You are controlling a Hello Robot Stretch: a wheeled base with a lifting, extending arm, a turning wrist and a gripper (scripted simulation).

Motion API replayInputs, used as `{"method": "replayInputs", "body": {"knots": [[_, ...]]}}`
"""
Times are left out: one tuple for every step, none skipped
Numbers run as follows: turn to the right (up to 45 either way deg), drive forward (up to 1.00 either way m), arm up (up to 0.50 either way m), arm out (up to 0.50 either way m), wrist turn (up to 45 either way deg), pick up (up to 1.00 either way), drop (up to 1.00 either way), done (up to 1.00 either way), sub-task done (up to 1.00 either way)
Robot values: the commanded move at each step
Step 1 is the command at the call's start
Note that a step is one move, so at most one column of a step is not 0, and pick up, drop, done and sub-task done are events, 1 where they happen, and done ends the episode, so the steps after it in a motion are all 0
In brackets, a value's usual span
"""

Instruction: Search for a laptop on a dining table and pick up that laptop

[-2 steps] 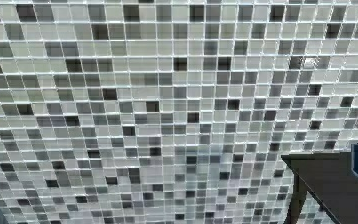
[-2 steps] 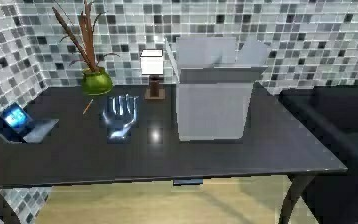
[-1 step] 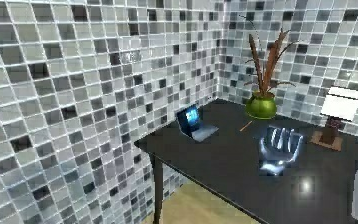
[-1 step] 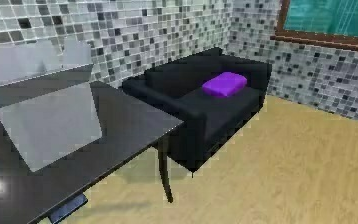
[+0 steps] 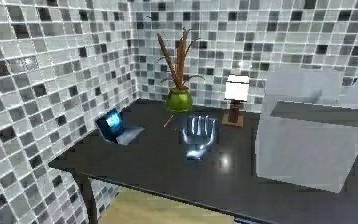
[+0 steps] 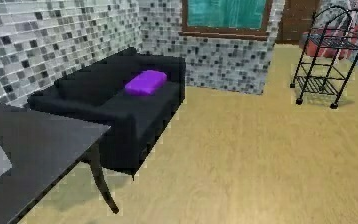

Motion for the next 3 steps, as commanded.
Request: {"method": "replayInputs", "body": {"knots": [[0.0,0.35,0.00,0.00,0.0,0.00,0.00,0.00,0.00],[-45.0,0.00,0.00,0.00,0.0,0.00,0.00,0.00,0.00],[-45.0,0.00,0.00,0.00,0.0,0.00,0.00,0.00,0.00]]}}
